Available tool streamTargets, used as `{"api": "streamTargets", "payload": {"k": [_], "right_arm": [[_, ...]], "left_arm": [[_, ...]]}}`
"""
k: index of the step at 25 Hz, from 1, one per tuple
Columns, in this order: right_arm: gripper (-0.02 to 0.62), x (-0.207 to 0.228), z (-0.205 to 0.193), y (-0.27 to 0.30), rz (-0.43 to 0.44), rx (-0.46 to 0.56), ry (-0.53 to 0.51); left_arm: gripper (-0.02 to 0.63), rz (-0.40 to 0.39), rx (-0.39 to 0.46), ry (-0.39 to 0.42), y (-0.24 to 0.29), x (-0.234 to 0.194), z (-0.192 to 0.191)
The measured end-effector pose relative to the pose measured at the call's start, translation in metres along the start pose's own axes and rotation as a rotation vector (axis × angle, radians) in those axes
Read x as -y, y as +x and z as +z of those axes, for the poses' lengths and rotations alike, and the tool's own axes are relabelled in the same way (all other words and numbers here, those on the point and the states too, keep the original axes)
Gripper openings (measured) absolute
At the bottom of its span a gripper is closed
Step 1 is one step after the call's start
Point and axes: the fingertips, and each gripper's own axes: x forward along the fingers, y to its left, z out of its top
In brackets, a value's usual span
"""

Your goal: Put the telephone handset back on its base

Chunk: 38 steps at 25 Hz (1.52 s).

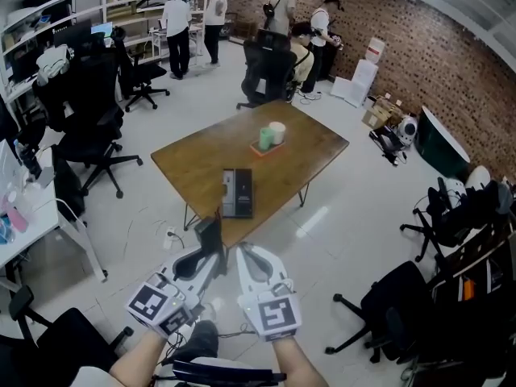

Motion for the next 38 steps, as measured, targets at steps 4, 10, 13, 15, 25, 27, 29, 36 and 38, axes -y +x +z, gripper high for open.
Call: {"api": "streamTargets", "payload": {"k": [4, 10, 13, 15, 25, 27, 29, 36, 38], "right_arm": [[0.003, 0.008, -0.002, 0.021, 0.006, -0.009, -0.007], [0.003, 0.026, -0.005, 0.050, -0.016, -0.031, -0.010], [0.003, 0.036, -0.011, 0.065, -0.027, -0.044, -0.016], [0.003, 0.043, -0.013, 0.077, -0.035, -0.051, -0.016], [0.003, 0.067, -0.021, 0.136, -0.065, -0.070, 0.028], [0.003, 0.070, -0.022, 0.146, -0.079, -0.072, 0.059], [0.003, 0.073, -0.027, 0.155, -0.082, -0.079, 0.067], [0.003, 0.082, -0.035, 0.182, -0.091, -0.099, 0.070], [0.003, 0.084, -0.036, 0.188, -0.102, -0.104, 0.082]], "left_arm": [[0.072, -0.014, -0.023, -0.015, 0.015, -0.015, -0.001], [0.072, -0.035, -0.042, -0.029, 0.044, -0.040, -0.005], [0.072, -0.053, -0.046, -0.037, 0.059, -0.052, -0.010], [0.072, -0.060, -0.060, -0.045, 0.070, -0.061, -0.013], [0.072, -0.090, -0.119, -0.056, 0.112, -0.111, -0.024], [0.072, -0.096, -0.107, -0.067, 0.119, -0.121, -0.026], [0.072, -0.098, -0.112, -0.078, 0.124, -0.129, -0.030], [0.072, -0.120, -0.168, -0.121, 0.145, -0.157, -0.053], [0.072, -0.130, -0.181, -0.139, 0.150, -0.163, -0.060]]}}
